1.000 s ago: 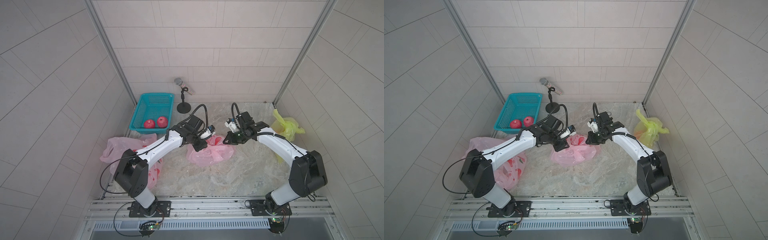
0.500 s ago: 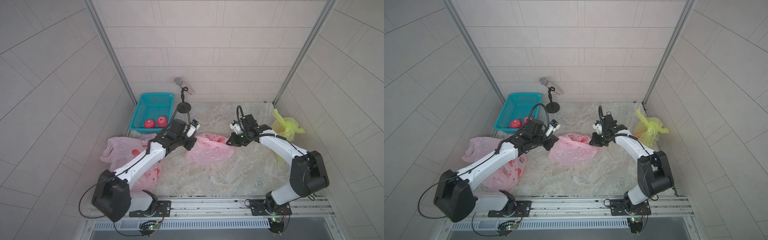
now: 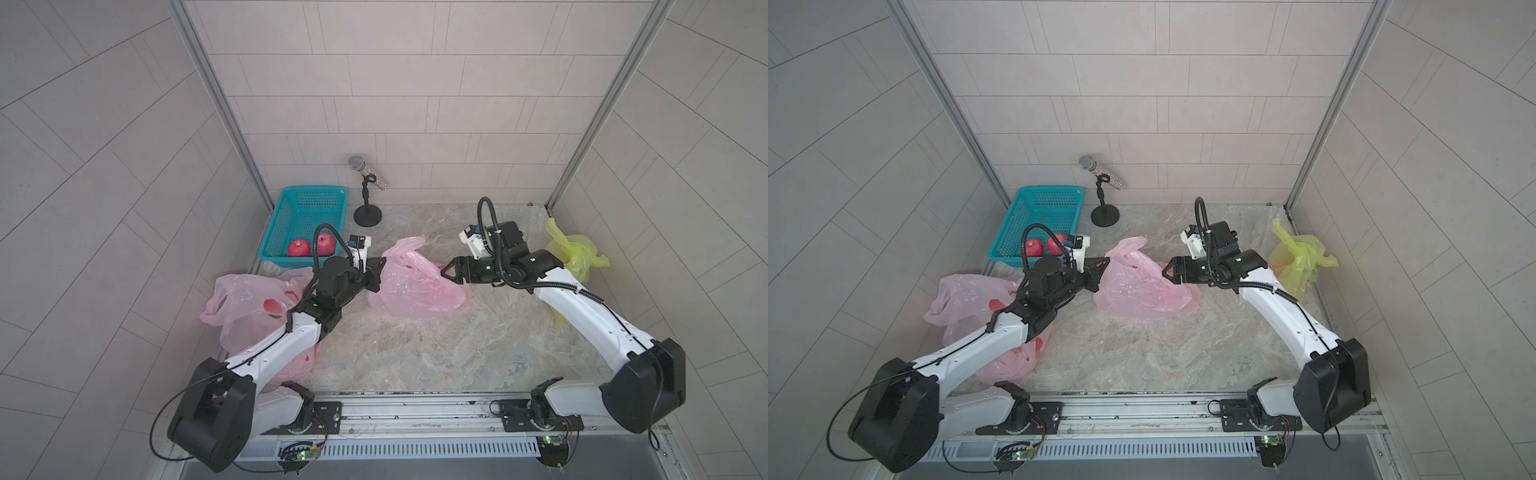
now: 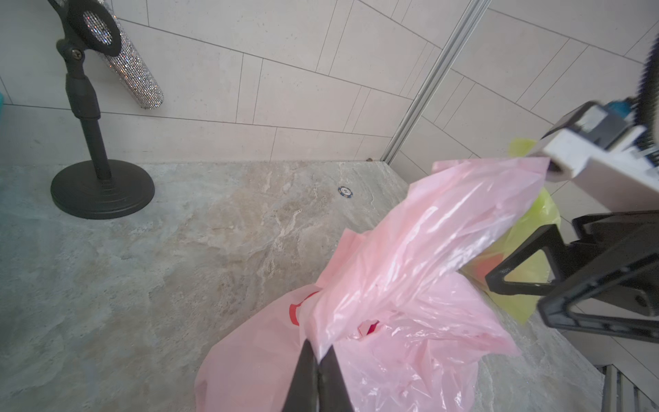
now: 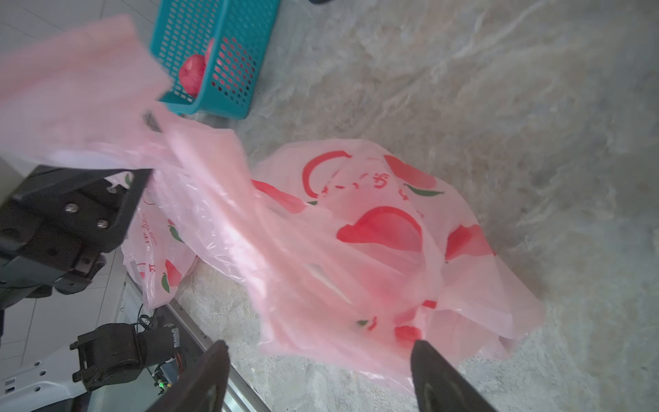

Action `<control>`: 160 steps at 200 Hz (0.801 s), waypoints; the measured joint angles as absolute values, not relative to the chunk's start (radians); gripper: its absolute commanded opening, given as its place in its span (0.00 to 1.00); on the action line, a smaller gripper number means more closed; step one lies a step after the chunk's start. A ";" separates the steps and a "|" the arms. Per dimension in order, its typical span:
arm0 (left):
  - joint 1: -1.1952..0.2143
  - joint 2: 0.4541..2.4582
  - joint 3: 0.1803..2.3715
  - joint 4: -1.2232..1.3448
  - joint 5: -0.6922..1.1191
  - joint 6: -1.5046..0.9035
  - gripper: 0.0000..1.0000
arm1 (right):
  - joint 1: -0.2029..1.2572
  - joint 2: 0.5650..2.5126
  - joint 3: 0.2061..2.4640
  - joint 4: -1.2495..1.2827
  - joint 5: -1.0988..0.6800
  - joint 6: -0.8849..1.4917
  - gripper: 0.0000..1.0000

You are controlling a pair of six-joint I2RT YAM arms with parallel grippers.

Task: Untie the knot of a plastic bag & take out the apple
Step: Untie the plastic bag at the center of the board.

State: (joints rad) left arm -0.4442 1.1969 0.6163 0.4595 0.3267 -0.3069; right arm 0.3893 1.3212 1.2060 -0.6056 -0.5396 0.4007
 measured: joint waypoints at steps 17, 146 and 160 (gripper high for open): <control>-0.444 1.197 0.617 0.479 0.337 -0.315 0.00 | 0.449 1.336 1.278 -0.619 -0.505 0.364 0.92; -0.440 1.255 0.684 0.455 0.352 -0.310 0.00 | 0.490 1.539 1.380 -0.645 -0.342 0.231 0.00; -0.432 1.290 0.709 0.461 0.352 -0.310 0.00 | 0.475 1.494 1.327 -0.645 -0.352 0.242 0.00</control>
State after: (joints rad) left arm -0.4316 1.2900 0.7090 0.4610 0.3523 -0.3103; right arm 0.4747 1.4944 1.3273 -0.6445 -0.3519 0.2420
